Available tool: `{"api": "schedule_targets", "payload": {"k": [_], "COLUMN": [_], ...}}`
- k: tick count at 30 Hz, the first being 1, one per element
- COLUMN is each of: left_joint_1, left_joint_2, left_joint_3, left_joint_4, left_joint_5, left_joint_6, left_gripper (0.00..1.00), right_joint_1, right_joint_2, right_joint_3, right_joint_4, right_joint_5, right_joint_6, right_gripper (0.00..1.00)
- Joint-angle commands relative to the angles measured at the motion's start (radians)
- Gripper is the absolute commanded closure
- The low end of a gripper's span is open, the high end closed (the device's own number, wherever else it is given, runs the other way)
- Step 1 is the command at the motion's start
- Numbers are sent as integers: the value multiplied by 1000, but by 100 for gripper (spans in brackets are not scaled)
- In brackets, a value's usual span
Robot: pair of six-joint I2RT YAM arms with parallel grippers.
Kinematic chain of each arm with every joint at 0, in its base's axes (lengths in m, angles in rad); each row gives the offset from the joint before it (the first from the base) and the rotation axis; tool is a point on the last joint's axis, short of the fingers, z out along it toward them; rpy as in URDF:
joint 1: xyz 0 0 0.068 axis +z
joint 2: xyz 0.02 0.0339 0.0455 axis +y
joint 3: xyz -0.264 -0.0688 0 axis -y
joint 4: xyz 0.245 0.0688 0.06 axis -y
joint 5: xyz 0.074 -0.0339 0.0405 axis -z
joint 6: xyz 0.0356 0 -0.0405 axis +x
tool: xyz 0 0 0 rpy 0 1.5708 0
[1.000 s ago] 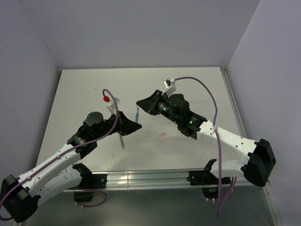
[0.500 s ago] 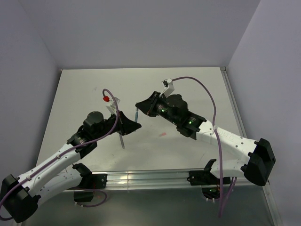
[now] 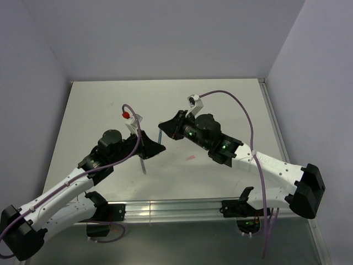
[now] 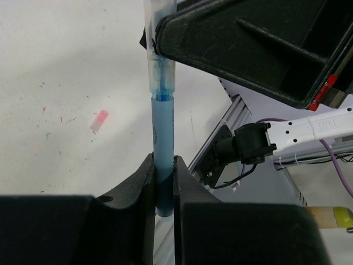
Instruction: Insert the pens into the pen caps
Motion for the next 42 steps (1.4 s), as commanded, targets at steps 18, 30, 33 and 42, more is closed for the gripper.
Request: {"api": "schedule_targets", "payload": {"k": [18,30,33,42], "left_joint_1": [-2,-2,-3,-2], "left_joint_2": [-154,-144,-151,-116], "left_joint_3": [100,151,158,261], "left_joint_4": [230,243,243,200], "left_joint_5": [-102,-120,-142,-157], "left_joint_6": [145,183,190,234], "left_gripper": [100,100,100,100], "right_joint_1": [238,311,335,383], "right_joint_2": [-93,-55,-37,-9], "right_joint_3": [-39,16,36,50], "right_joint_4": [6,-70,-98,-155], "right_joint_5": [-16,76,96,144], "right_joint_6": [-75,-140,-160,-209], "right_gripper": [100,100,100,100]}}
